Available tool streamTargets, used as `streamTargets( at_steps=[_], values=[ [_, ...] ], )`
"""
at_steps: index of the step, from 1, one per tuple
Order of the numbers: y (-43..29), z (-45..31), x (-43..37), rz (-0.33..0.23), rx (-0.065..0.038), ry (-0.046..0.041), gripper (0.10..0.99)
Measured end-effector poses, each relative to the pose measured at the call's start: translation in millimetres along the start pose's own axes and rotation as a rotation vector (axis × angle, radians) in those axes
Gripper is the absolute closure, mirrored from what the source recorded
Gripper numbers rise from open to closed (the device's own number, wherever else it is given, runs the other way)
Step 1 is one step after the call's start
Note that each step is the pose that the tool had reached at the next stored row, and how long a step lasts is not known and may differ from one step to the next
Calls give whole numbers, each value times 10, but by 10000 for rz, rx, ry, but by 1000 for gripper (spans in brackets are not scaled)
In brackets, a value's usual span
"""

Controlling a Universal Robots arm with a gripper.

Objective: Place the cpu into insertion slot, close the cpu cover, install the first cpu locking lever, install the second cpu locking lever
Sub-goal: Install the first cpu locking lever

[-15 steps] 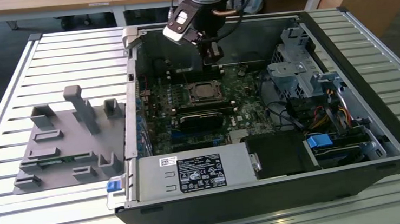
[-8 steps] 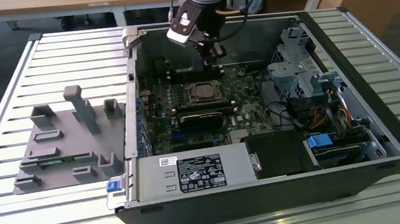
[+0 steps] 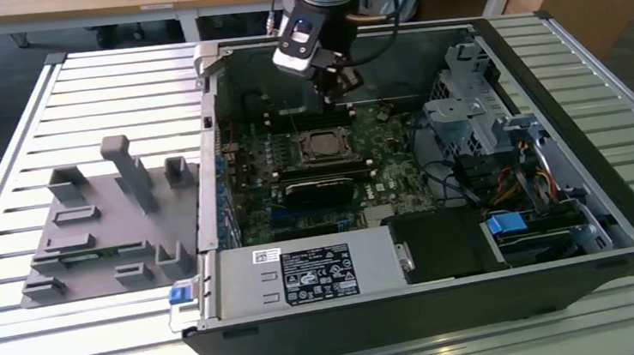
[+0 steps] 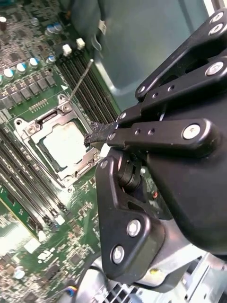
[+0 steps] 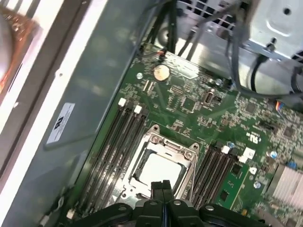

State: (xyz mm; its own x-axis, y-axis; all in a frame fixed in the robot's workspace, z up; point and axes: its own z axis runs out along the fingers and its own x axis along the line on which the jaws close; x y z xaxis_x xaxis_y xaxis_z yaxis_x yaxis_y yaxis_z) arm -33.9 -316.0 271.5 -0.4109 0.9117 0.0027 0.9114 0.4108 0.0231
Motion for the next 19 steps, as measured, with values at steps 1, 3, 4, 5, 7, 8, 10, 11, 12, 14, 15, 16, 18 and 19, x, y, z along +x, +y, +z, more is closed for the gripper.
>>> streamTargets(
  at_steps=[1, 3, 4, 5, 7, 8, 10, 11, 12, 14, 15, 16, 18, 19],
  values=[
    [0, 0, 0, -164, 2, 2, 980],
    [0, 0, 0, -445, 3, 8, 980],
    [0, 1, 0, -569, 3, 11, 980],
    [0, 2, 0, -683, 3, 14, 980],
    [0, 3, 0, -919, 4, 19, 980],
    [0, 5, 0, -1046, 4, 22, 980],
    [-1, 7, 0, -1363, 5, 29, 980],
    [-1, 9, 0, -1541, 5, 33, 980],
    [-1, 10, 0, -1721, 6, 37, 980],
    [0, 10, 0, -2086, 8, 45, 980],
    [0, 11, 0, -2253, 7, 49, 980],
    [0, 11, 1, -2418, 7, 54, 980],
    [0, 10, 0, -2757, 9, 61, 980],
    [0, 10, 0, -2928, 9, 64, 980]
  ],
)
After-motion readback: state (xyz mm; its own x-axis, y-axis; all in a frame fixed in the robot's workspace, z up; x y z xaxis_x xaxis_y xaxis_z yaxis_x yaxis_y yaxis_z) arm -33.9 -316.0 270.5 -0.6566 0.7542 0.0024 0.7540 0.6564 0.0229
